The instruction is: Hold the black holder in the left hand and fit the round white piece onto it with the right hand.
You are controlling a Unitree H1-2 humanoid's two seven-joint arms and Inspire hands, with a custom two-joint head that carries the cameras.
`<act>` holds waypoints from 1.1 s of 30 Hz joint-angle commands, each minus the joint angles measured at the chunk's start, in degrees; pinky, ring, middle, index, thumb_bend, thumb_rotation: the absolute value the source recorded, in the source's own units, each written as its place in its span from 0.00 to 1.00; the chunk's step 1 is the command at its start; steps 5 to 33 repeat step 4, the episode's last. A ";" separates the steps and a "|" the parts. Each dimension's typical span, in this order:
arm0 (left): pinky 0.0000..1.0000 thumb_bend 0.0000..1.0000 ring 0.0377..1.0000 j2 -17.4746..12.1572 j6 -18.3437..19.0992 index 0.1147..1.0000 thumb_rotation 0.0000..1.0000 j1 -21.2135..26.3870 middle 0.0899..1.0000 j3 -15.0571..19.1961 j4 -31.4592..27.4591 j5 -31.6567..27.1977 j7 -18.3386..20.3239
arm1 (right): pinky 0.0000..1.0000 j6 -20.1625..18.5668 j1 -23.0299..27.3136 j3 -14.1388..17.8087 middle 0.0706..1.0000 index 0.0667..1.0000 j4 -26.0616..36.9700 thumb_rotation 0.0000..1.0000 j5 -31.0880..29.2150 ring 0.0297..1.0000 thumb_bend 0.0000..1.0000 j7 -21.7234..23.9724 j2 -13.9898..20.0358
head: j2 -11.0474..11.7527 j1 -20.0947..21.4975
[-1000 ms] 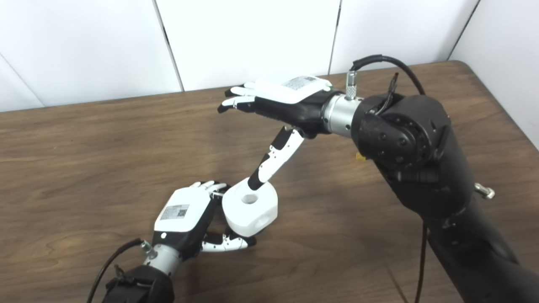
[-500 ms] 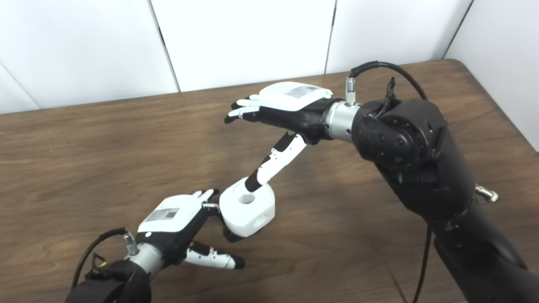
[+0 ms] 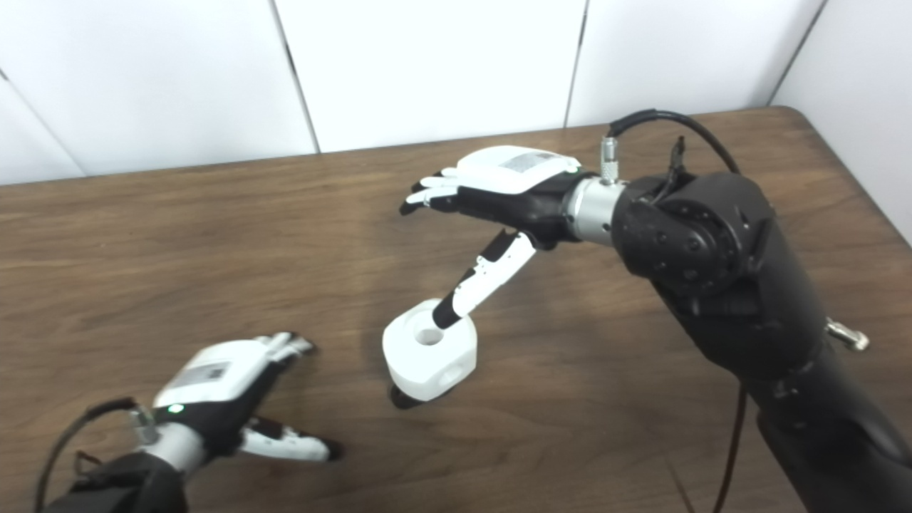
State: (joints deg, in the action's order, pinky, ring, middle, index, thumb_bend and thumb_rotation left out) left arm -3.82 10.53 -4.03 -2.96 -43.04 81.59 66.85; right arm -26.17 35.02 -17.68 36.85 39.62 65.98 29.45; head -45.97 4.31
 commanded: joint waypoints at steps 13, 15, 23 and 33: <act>1.00 1.00 1.00 -1.15 -0.84 1.00 0.52 -0.73 1.00 4.61 -4.14 -0.77 -0.73 | 1.00 -0.55 2.10 0.84 0.98 0.92 0.43 0.85 -0.28 1.00 1.00 0.04 1.65 | -0.02 -0.25; 1.00 1.00 1.00 -1.15 -0.84 1.00 0.52 -0.73 1.00 4.61 -4.14 -0.77 -0.73 | 1.00 -0.55 2.10 0.84 0.98 0.92 0.43 0.85 -0.28 1.00 1.00 0.04 1.65 | -0.02 -0.25; 1.00 1.00 1.00 -1.15 -0.84 1.00 0.52 -0.73 1.00 4.61 -4.14 -0.77 -0.73 | 1.00 -0.55 2.10 0.84 0.98 0.92 0.43 0.85 -0.28 1.00 1.00 0.04 1.65 | -0.02 -0.25; 1.00 1.00 1.00 -1.15 -0.84 1.00 0.52 -0.73 1.00 4.61 -4.14 -0.77 -0.73 | 1.00 -0.55 2.10 0.84 0.98 0.92 0.43 0.85 -0.28 1.00 1.00 0.04 1.65 | -0.02 -0.25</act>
